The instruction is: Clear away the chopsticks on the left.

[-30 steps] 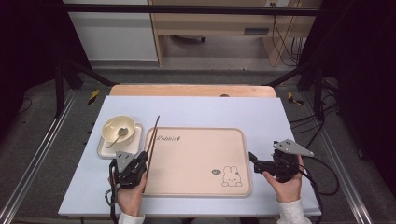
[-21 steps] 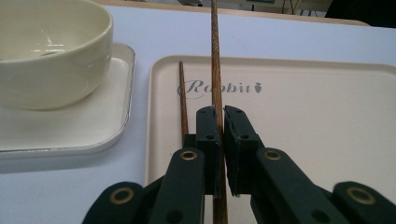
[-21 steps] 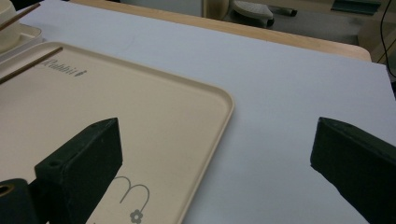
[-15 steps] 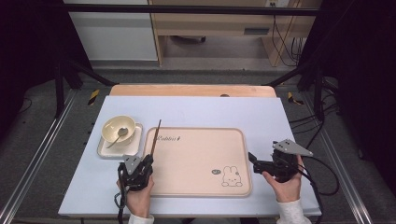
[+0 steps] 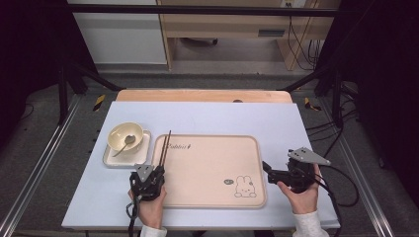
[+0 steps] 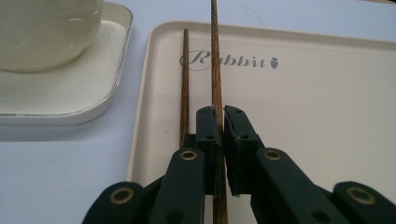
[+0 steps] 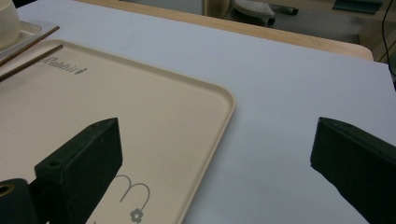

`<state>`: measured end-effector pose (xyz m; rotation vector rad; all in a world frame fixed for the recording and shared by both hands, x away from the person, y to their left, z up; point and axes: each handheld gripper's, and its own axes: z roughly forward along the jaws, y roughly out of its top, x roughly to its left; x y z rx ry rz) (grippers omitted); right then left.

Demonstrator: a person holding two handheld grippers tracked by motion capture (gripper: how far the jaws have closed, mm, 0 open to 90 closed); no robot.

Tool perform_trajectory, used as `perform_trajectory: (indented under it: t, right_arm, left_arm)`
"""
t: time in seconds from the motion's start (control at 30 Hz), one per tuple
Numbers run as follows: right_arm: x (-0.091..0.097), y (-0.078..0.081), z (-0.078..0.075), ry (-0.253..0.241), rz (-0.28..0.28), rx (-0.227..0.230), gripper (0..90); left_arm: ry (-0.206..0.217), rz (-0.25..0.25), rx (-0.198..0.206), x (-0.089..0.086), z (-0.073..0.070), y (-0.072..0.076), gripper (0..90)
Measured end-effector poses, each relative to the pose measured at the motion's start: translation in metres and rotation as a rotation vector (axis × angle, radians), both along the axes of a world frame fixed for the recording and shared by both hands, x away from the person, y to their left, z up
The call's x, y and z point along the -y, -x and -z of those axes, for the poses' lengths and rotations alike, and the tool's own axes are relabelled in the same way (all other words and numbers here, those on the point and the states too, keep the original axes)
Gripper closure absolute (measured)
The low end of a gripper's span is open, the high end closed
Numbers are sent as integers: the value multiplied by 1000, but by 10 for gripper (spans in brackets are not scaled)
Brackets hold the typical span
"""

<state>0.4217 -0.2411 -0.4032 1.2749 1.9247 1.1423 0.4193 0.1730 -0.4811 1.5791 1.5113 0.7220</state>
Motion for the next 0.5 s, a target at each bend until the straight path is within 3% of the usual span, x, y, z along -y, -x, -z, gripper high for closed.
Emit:
perform_trajectory:
  t: [0.5]
  right_arm:
    - [0, 0, 0, 3, -1, 1, 25]
  left_arm:
    - [-21, -16, -68, 2, 3, -3, 849]
